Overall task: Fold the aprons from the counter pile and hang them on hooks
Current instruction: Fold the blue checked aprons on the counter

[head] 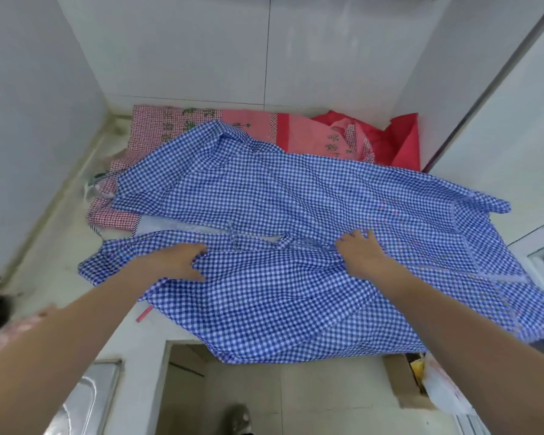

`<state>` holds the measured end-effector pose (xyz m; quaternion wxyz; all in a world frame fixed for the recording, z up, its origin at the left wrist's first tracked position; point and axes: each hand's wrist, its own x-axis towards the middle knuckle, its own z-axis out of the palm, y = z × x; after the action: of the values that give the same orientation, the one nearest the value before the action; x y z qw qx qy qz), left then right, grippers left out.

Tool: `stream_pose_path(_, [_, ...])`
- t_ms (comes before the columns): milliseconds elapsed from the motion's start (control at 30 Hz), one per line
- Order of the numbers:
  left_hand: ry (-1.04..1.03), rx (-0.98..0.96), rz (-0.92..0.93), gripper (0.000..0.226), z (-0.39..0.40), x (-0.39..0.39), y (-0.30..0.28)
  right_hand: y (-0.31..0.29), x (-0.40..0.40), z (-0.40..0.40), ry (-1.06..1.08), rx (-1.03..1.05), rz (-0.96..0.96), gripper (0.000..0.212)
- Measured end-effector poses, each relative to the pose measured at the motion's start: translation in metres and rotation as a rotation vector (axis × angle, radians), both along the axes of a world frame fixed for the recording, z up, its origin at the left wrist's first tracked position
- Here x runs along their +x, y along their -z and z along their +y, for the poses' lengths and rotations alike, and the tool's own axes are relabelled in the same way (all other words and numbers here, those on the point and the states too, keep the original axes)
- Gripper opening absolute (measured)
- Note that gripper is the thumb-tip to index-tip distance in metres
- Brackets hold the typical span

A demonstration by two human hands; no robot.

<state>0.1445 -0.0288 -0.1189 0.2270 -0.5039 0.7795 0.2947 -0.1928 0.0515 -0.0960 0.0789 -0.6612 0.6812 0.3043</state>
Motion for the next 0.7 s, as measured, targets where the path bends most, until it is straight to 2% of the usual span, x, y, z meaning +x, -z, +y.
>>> stream_pose_path(67, [0.005,-0.084,-0.068,0.018,-0.006,0.003,0.002,0.002,-0.001,-0.002,-0.029,-0.070,0.002,0.037])
stream_pose_path(100, [-0.002,-0.122,-0.100,0.014,-0.008,0.005,0.001,-0.001,-0.001,-0.004,-0.018,-0.102,-0.024,0.036])
stream_pose_path(233, [-0.009,-0.153,-0.178,0.024,-0.016,-0.003,0.004,-0.030,-0.018,-0.016,0.189,-0.140,-0.173,0.029])
stream_pose_path(367, [0.014,-0.136,-0.299,0.031,-0.016,-0.033,0.001,-0.056,-0.042,-0.009,0.238,0.125,-0.043,0.019])
stream_pose_path(433, [0.102,-0.231,-0.342,0.031,-0.012,-0.046,0.001,-0.049,-0.050,0.010,0.268,0.174,0.036,0.021])
stream_pose_path(467, [0.132,-0.274,-0.313,0.029,-0.014,-0.048,-0.001,-0.042,-0.051,0.019,0.309,0.172,0.077,0.028])
stream_pose_path(500, [0.164,-0.231,-0.224,0.025,-0.024,-0.047,-0.004,-0.034,-0.052,0.026,0.337,0.139,0.122,0.032])
stream_pose_path(567, [0.270,0.033,0.177,0.026,-0.037,-0.039,0.001,-0.017,-0.050,0.035,0.320,-0.013,0.210,0.036])
stream_pose_path(600, [0.307,0.209,0.217,0.028,-0.046,-0.034,0.014,-0.010,-0.046,0.036,0.291,-0.085,0.203,0.038])
stream_pose_path(633, [0.295,0.260,0.215,0.035,-0.051,-0.034,0.016,-0.004,-0.039,0.036,0.264,-0.130,0.153,0.043])
stream_pose_path(700, [0.067,0.045,-0.107,0.037,-0.043,-0.041,0.010,0.007,-0.019,0.037,0.241,-0.138,0.008,0.053])
